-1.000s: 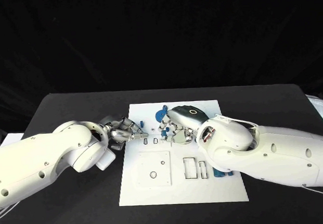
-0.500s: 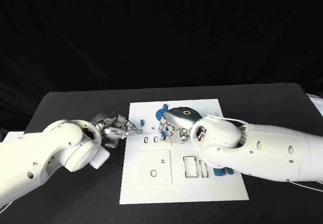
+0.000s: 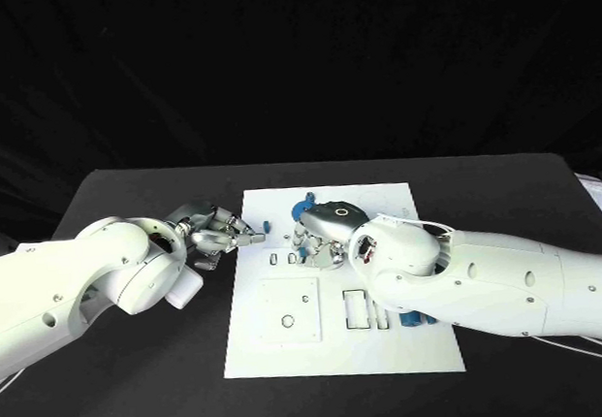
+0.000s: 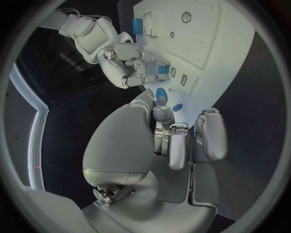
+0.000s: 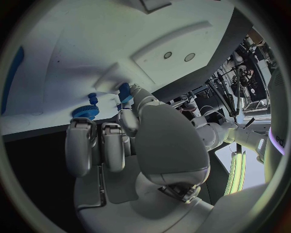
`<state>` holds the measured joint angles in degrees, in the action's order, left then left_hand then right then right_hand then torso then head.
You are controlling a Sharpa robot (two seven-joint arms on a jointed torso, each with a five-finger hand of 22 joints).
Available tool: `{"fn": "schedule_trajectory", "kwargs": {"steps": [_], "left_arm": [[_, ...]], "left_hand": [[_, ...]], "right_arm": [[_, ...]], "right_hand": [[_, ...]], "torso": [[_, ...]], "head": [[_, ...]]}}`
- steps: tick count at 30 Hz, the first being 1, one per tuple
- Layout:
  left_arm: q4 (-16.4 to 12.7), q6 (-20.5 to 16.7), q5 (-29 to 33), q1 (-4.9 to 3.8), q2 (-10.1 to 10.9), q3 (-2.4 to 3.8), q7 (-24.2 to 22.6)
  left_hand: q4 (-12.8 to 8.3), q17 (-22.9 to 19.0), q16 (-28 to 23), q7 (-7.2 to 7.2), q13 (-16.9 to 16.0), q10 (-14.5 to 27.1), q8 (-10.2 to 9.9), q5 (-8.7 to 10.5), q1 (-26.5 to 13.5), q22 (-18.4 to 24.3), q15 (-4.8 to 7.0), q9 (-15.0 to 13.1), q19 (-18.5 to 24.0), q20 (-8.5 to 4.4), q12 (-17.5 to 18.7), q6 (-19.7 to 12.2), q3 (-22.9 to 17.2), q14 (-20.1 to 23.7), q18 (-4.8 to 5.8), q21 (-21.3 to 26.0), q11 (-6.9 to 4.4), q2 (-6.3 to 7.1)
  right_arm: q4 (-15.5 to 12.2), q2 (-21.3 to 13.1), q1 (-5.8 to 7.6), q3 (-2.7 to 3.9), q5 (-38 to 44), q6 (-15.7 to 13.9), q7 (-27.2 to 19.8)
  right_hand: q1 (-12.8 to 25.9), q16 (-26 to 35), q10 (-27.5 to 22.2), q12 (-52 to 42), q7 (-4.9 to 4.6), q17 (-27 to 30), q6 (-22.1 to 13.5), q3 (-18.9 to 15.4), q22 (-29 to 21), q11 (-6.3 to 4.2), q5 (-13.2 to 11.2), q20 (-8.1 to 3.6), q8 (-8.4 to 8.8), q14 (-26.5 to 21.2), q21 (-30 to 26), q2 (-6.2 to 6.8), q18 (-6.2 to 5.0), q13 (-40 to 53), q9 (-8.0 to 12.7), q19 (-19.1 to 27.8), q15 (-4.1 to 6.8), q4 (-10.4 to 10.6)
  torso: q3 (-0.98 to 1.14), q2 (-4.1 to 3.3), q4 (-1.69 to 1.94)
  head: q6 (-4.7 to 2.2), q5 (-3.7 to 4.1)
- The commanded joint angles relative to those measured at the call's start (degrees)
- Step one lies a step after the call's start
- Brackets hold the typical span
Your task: Assemble the parts on the task board
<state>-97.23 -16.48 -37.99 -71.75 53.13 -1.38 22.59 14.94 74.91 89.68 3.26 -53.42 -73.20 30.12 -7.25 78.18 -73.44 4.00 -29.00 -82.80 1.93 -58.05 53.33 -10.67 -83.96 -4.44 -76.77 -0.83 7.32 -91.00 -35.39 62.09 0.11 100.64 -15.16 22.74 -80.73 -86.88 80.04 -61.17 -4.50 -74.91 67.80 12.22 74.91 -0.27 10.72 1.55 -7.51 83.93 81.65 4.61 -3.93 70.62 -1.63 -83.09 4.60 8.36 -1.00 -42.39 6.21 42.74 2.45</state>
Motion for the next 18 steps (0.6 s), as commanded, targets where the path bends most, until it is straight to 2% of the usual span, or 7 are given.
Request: {"fn": "schedule_trajectory", "kwargs": {"steps": [1, 5, 18], "left_arm": [[-0.2, -0.1, 0.9, -0.10, -0.2, 0.05, -0.7], [-0.2, -0.1, 0.9, -0.11, -0.2, 0.05, -0.7], [-0.3, 0.1, 0.9, -0.11, -0.3, 0.05, -0.7]], "left_hand": [[0.0, 15.1, 0.3, 0.08, 0.1, 0.3, 0.3, -0.17, 0.6, 0.0, 0.43, 0.1, -0.1, -0.02, 0.3, 0.4, -0.5, -6.0, 0.48, 0.3, -0.13, 0.06], [0.0, 15.1, 0.3, 0.09, 0.1, 0.3, 0.3, -0.17, 0.6, 0.0, 0.43, 0.1, -0.1, -0.03, 0.4, 0.4, -0.5, -6.0, 0.49, 0.3, -0.13, 0.07], [0.1, 15.1, 0.3, 0.08, 0.3, 0.4, 0.2, -0.20, 0.7, 0.0, 0.44, 0.2, -0.1, -0.04, 0.5, 0.4, -0.7, -6.0, 0.49, 0.3, -0.14, 0.01]], "right_arm": [[0.2, 0.2, -0.08, -0.15, 0.9, 2.1, 0.6], [0.2, 0.2, -0.08, -0.17, 0.9, 2.4, 0.7], [0.3, 0.4, -0.08, -0.21, 1.0, 3.1, 0.8]], "right_hand": [[0.4, 0.1, 0.5, 0.2, 1.01, -10.7, 1.8, 0.4, 0.3, -0.70, -0.3, 0.03, -0.10, 5.1, 0.3, 0.06, 0.77, -0.1, -5.1, -0.2, 0.05, 0.1], [0.4, 0.2, 0.5, 0.3, 0.99, -10.6, 1.8, 0.4, 0.3, -0.69, -0.4, 0.04, -0.09, 5.1, 0.3, 0.08, 0.78, -0.2, -5.1, -0.2, 0.04, 0.1], [1.2, 0.6, -0.2, 1.7, 0.65, -10.0, 1.2, 0.4, -0.1, -0.42, -0.8, 0.17, 0.22, 4.9, 0.0, 0.73, 0.70, -0.9, -5.1, 0.0, -0.16, 0.3]], "torso": [[0.01, -0.01, -0.02], [-0.01, 0.02, 0.06], [-0.06, 0.04, 0.02]], "head": [[0.04, -0.04], [0.10, 0.02], [0.09, -0.13]]}}
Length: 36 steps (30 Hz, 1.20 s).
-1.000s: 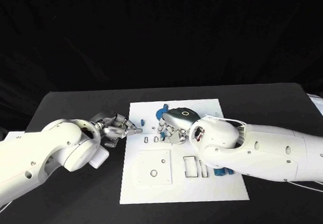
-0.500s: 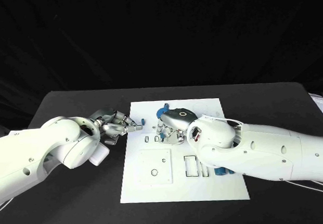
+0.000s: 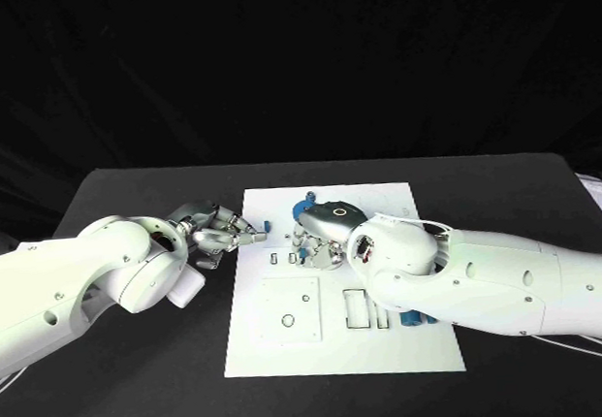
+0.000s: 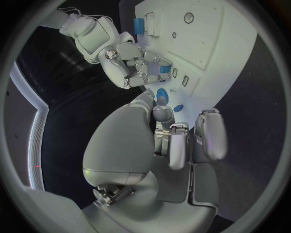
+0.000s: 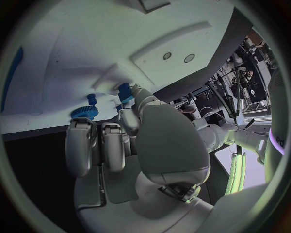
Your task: Assemble the parts on the task board
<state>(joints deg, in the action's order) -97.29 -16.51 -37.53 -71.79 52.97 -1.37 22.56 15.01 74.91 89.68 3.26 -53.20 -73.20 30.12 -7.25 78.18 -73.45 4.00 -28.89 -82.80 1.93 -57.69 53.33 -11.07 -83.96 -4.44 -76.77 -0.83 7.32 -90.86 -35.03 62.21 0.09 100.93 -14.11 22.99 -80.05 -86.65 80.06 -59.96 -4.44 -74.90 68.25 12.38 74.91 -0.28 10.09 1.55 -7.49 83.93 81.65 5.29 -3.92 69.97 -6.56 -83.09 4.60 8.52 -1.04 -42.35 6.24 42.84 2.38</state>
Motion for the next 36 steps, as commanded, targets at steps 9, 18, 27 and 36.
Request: {"fn": "schedule_trajectory", "kwargs": {"steps": [9, 18, 27, 36], "left_arm": [[-0.2, 0.8, 0.4, -0.07, -0.1, 0.04, -0.3], [-0.1, 1.9, 0.4, -0.07, -0.1, 0.04, 0.4], [0.0, 2.2, 0.4, -0.07, -0.1, 0.04, 0.6], [0.1, 2.2, 0.4, -0.07, -0.2, 0.04, 0.3]], "left_hand": [[0.2, 15.1, 0.3, 0.12, 0.3, 0.4, 0.2, -0.18, 0.6, 0.0, 0.44, 0.1, -0.1, -0.05, 0.4, 0.4, -0.3, -6.0, 0.49, 0.3, -0.11, 0.07], [0.3, 15.1, 0.3, 0.15, 0.4, 0.5, 0.1, -0.17, 0.6, 0.0, 0.43, 0.2, -0.1, -0.05, 0.5, 0.4, -0.3, -6.0, 0.48, 0.4, -0.09, 0.11], [0.4, 15.1, 0.3, 0.18, 0.4, 0.5, 0.1, -0.15, 0.5, 0.0, 0.42, 0.2, -0.1, -0.05, 0.5, 0.3, -0.3, -6.0, 0.49, 0.3, -0.06, 0.17], [0.5, 15.1, 0.3, 0.21, 0.6, 0.5, 0.1, -0.13, 0.5, 0.0, 0.40, 0.3, -0.1, -0.04, 0.6, 0.3, -0.3, -6.0, 0.49, 0.4, -0.04, 0.26]], "right_arm": [[-0.2, -0.1, -0.19, -0.20, 0.7, 0.8, 0.5], [-0.4, -0.1, -0.19, -0.20, 0.7, 0.3, 0.3], [-0.4, -0.1, -0.19, -0.20, 0.7, 0.0, 0.2], [-0.5, -0.2, -0.19, -0.20, 0.5, -4.7, -1.4]], "right_hand": [[1.1, 0.8, -1.2, 2.3, -0.22, -9.7, -0.9, 0.5, -0.2, 0.20, -0.1, 0.51, 1.25, 4.8, -0.1, 0.93, 0.68, -1.2, 0.2, 0.1, -0.62, 0.3], [1.6, 0.9, -1.8, 3.5, -0.81, -9.5, -2.0, 0.7, -0.3, 0.69, -0.2, 0.89, 2.03, 4.8, -0.1, 1.78, 0.67, -1.8, 0.4, 0.2, -1.03, 0.5], [1.9, 1.0, -2.0, 4.0, -1.07, -9.5, -2.5, 0.7, -0.3, 0.91, -0.4, 1.07, 2.41, 4.8, -0.2, 2.20, 0.66, -2.0, 0.5, 0.2, -1.22, 0.6], [2.3, 0.9, -2.0, 3.7, -1.77, -9.6, -4.4, 0.8, -0.2, 1.45, -0.7, 1.41, 3.64, 4.8, -0.1, 2.98, 0.68, -1.8, 1.0, 0.2, -1.63, 0.8]], "torso": [[0.03, -0.04, -0.02], [0.05, -0.02, -0.06], [0.02, -0.01, -0.07], [0.00, -0.01, -0.04]], "head": [[-0.01, -0.13], [0.06, -0.16], [0.07, -0.10], [-0.02, -0.05]]}}
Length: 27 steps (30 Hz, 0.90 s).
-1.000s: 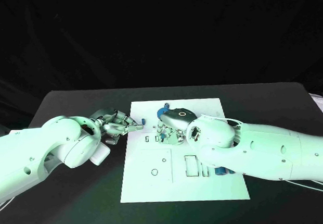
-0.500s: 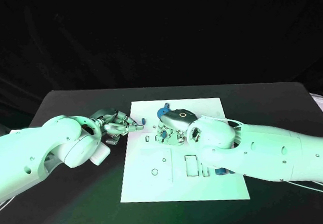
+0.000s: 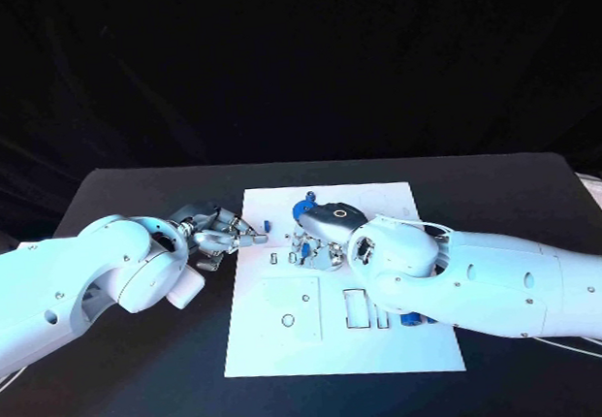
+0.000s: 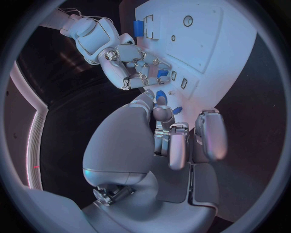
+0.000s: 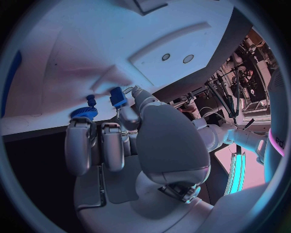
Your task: Assemble the parts on the task board
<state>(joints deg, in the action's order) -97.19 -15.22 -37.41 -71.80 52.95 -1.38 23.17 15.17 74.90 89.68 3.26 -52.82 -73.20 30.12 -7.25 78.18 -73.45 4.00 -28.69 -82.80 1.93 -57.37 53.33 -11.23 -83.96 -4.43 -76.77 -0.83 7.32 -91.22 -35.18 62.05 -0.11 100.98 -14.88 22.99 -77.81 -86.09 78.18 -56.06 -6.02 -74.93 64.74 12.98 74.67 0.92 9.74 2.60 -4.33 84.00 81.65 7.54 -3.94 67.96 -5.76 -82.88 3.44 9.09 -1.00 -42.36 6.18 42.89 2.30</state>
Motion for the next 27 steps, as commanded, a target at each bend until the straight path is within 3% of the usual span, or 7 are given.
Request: {"fn": "schedule_trajectory", "kwargs": {"steps": [1, 2, 6, 10, 16, 21, 27], "left_arm": [[0.0, 0.8, 0.3, -0.06, -0.2, 0.04, -0.7], [0.1, 0.7, 0.3, -0.06, -0.2, 0.04, -1.2], [0.2, 0.2, 0.3, -0.06, -0.4, 0.03, -3.3], [0.5, 0.3, 0.3, -0.06, -0.6, 0.03, -4.5], [1.7, 5.3, -0.4, -0.60, -1.6, 0.03, -1.7], [4.2, 13.9, -5.0, -2.30, -4.0, 0.03, 3.8], [9.8, 26.2, -11.2, -4.09, -10.0, 0.03, 10.5]], "left_hand": [[0.4, 15.1, 0.3, 0.28, 0.5, 0.7, 0.0, -0.10, 0.3, 0.2, 0.37, 0.2, 0.0, -0.03, 0.6, 0.2, -0.1, -6.0, 0.45, 0.5, 0.01, 0.45], [0.6, 15.1, 0.3, 0.39, 1.1, 1.0, -0.1, -0.07, 0.1, 0.5, 0.31, 0.3, 0.1, 0.00, 1.2, 0.0, 0.0, -6.0, 0.38, 0.8, 0.10, 0.69], [1.3, 13.9, -0.7, 1.35, 11.8, 7.1, -1.1, -0.03, -1.6, 4.2, -0.40, 1.2, 2.0, 0.53, 11.7, -1.5, 1.0, -5.7, -0.41, 4.1, 0.96, 1.20], [1.6, 13.2, -1.3, 1.84, 13.8, 7.0, -1.7, 0.04, -6.6, 5.1, -0.94, 2.2, 2.4, 1.13, 13.4, -2.0, 3.4, -5.4, -0.65, 5.2, 1.57, 0.52], [1.6, 13.7, -0.9, 1.67, 14.4, 5.6, -1.8, 0.23, -10.0, 4.3, -0.83, 3.0, 1.9, 1.13, 12.9, -1.6, 5.8, -5.6, -0.51, 4.7, 1.40, -1.11], [1.6, 15.1, 0.3, 1.44, 8.7, 2.6, -1.6, 0.29, -11.3, 2.0, -0.63, 3.5, 0.6, 0.93, 7.1, -1.4, 7.4, -6.0, 0.02, 2.7, 1.16, -2.74], [1.5, 15.1, 0.3, 1.31, 6.3, 1.8, -1.3, 0.29, -11.0, 1.2, -0.55, 3.7, 0.3, 0.83, 4.7, -1.1, 8.4, -6.0, 0.17, 2.1, 1.07, -3.43]], "right_arm": [[-0.3, -0.2, -0.04, 0.00, 0.1, -5.5, -2.4], [-0.4, -0.4, -0.05, 0.00, -0.5, -7.4, -3.8], [-1.3, -1.8, -0.05, 0.09, -6.3, -14.8, -12.1], [-3.2, -4.9, 0.36, 0.75, -17.6, -17.9, -23.0], [-6.4, -11.6, 2.70, 1.28, -34.8, -16.1, -28.5], [-7.8, -17.1, 4.52, 1.43, -45.1, -15.9, -28.8], [-8.0, -21.3, 5.86, 1.49, -52.2, -18.0, -28.0]], "right_hand": [[0.0, 0.3, -0.1, -0.3, -0.36, -9.6, -1.4, 0.2, 0.2, 0.38, -0.3, 0.45, 0.69, 4.8, -0.1, 0.87, 0.73, 0.3, 0.3, -0.1, -0.59, 0.3], [0.0, 0.3, 0.0, -0.5, -0.61, -9.6, -2.1, 0.3, 0.3, 0.58, -0.3, 0.57, 0.84, 4.8, 0.0, 1.02, 0.76, 0.4, 0.5, -0.2, -0.74, 0.3], [-0.2, 0.5, -0.1, -0.6, -1.25, -9.4, -4.5, 0.6, 0.3, 1.16, -0.4, 1.03, 0.92, 4.7, 0.0, 1.40, 0.75, 0.6, 1.1, -0.2, -1.24, 0.3], [-0.2, 1.1, -1.2, 1.4, -1.59, -8.6, -5.6, 0.4, -0.7, 1.48, 1.5, 1.42, 0.75, 4.5, -0.6, 1.48, 0.52, -0.6, 1.5, 0.3, -1.57, 0.2], [-1.0, 1.8, -2.1, 3.0, -1.61, -7.8, -5.0, 0.8, -1.5, 1.47, 4.7, 1.54, 0.48, 4.3, -1.1, 0.98, 0.34, -1.6, 1.4, 0.7, -1.58, -0.4], [-0.8, 2.0, -2.2, 3.3, -1.61, -7.6, -4.7, 0.8, -1.5, 1.47, 5.1, 1.54, 0.39, 4.2, -1.2, 0.84, 0.33, -1.8, 1.4, 0.8, -1.58, -0.3], [-0.2, 2.4, -2.3, 3.5, -1.58, -7.1, -4.6, 0.7, -1.9, 1.46, 5.6, 1.54, 0.42, 4.1, -1.4, 0.59, 0.24, -2.0, 1.4, 0.9, -1.58, 0.0]], "torso": [[-0.03, 0.01, 0.01], [-0.02, 0.05, 0.02], [0.06, 0.09, -0.04], [0.14, 0.27, -0.32], [0.44, 0.69, -0.81], [0.66, 1.16, -1.39], [1.06, 1.51, -1.87]], "head": [[-0.09, 0.03], [-0.13, 0.04], [-0.50, 0.07], [-0.96, -0.04], [-1.12, -0.55], [-1.44, -0.94], [-1.63, -1.27]]}}
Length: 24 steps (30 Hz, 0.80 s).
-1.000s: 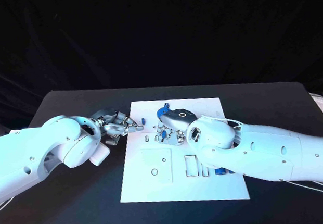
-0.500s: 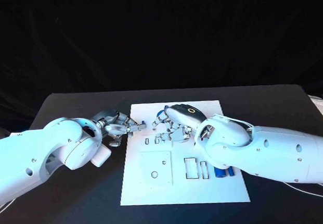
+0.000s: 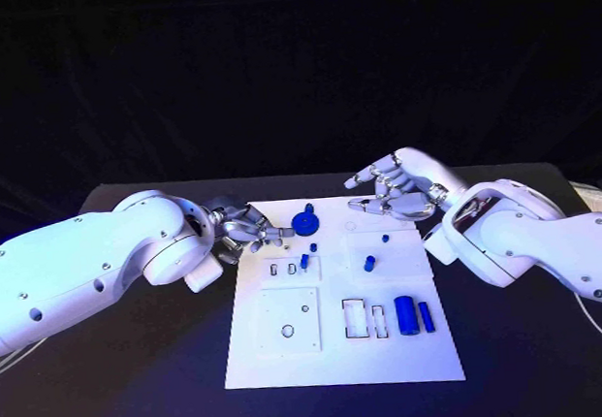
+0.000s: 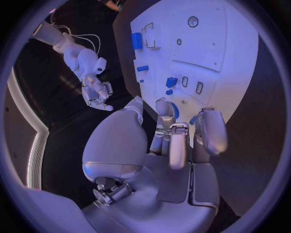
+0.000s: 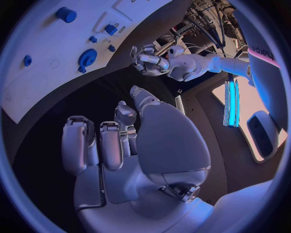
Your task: Assemble the parts on the task board
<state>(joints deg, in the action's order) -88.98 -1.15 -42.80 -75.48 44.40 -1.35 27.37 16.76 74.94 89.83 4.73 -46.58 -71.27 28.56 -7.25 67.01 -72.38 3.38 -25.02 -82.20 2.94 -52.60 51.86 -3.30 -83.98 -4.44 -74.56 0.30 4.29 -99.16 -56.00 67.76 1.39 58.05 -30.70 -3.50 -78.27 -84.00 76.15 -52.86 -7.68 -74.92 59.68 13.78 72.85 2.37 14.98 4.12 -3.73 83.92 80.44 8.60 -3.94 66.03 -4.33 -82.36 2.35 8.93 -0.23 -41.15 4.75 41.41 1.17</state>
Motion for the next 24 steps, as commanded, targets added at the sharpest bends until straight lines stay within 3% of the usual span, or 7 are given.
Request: {"fn": "schedule_trajectory", "kwargs": {"steps": [1, 6, 9, 15, 24], "left_arm": [[2.6, 13.7, -6.4, -0.63, -2.6, 0.01, 7.1], [7.6, 17.9, -9.2, -1.40, -7.7, 0.06, 9.2], [10.1, 19.5, -11.5, -1.67, -10.4, 0.11, 9.9], [13.0, 21.5, -15.3, -1.84, -13.7, 0.15, 10.6], [16.5, 22.0, -17.6, -1.81, -17.4, -0.07, 10.5]], "left_hand": [[-0.2, 15.1, 0.2, -0.20, 0.4, 0.2, 0.4, 0.26, 0.6, 0.4, 0.09, 0.0, -0.2, -0.19, 0.2, 0.5, 0.6, -6.0, 0.12, 0.1, -0.09, -0.46], [-0.1, 15.1, 0.2, -0.27, -0.5, 0.0, 0.6, 0.29, 0.9, -0.9, 0.14, 0.0, -0.7, -0.23, -0.6, 0.8, 1.0, -6.0, 0.41, -1.0, -0.15, -0.59], [0.0, 15.1, 0.2, -0.55, -2.7, -1.1, 1.0, 0.39, 0.1, -2.7, 0.32, -0.1, -1.5, -0.36, -2.8, 1.4, 2.5, -6.0, 0.81, -2.5, -0.37, -0.85], [0.0, 15.1, 0.2, -0.92, -5.5, -2.5, 1.4, 2.40, -1.3, -5.2, 0.60, -0.3, -2.6, -0.64, -5.5, 2.1, 4.7, -6.0, 1.35, -4.7, -0.71, -1.78], [0.0, 15.1, 0.2, -1.09, -6.6, -2.9, 1.7, 2.73, -1.3, -6.0, 0.73, -0.6, -3.0, -0.77, -6.5, 2.3, 5.5, -6.0, 1.52, -5.3, -0.85, -2.45]], "right_arm": [[0.0, -0.8, 0.27, -0.01, -9.9, -2.8, -1.2], [0.9, -1.8, 0.57, 0.00, -13.3, -4.6, -1.1], [1.6, -1.9, 0.67, 0.01, -15.6, -5.5, -1.9], [2.7, -1.7, 0.85, 0.00, -18.3, -6.5, -3.0], [3.5, -1.0, 0.94, 0.00, -19.0, -6.6, -3.0]], "right_hand": [[0.3, 0.5, -0.3, 0.4, 0.09, -7.0, 0.5, -0.2, -0.2, 0.01, 0.4, 0.01, -0.18, 4.1, -0.2, -0.55, 0.23, -0.1, 0.0, 0.4, -0.48, 0.2], [0.7, 1.0, -0.7, 1.2, 0.08, -6.4, 0.5, -0.4, -1.0, 0.03, 0.5, 0.02, -0.11, 4.0, -0.8, -0.48, 0.04, -0.6, 0.0, 0.8, -0.48, 0.4], [1.0, 2.5, -2.3, 4.8, 0.05, -4.7, 0.1, -0.7, -3.5, 0.06, 0.7, 0.04, 0.01, 3.5, -2.3, -0.50, -0.46, -3.0, 0.1, 2.0, -0.50, 0.5], [1.1, 7.9, -6.5, 14.8, -0.10, 0.8, -0.9, -1.2, -10.3, 0.22, 2.2, 0.11, -0.02, 1.8, -7.1, -0.78, -1.75, -10.2, 0.2, 5.3, -0.61, 0.6], [1.2, 9.0, -6.8, 16.3, -0.14, 1.6, -1.1, -1.6, -11.3, 0.22, 3.0, 0.10, -0.03, 1.8, -8.1, -0.70, -1.89, -11.8, 0.2, 5.5, -0.58, 0.6]], "torso": [[0.35, 0.34, -0.51], [0.54, 0.37, -0.54], [0.43, 0.39, -0.49], [0.34, 0.31, -0.50], [0.26, 0.30, -0.62]], "head": [[-0.16, -0.23], [-0.10, -0.48], [-0.06, -0.61], [-0.02, -0.67], [0.30, -0.75]]}}
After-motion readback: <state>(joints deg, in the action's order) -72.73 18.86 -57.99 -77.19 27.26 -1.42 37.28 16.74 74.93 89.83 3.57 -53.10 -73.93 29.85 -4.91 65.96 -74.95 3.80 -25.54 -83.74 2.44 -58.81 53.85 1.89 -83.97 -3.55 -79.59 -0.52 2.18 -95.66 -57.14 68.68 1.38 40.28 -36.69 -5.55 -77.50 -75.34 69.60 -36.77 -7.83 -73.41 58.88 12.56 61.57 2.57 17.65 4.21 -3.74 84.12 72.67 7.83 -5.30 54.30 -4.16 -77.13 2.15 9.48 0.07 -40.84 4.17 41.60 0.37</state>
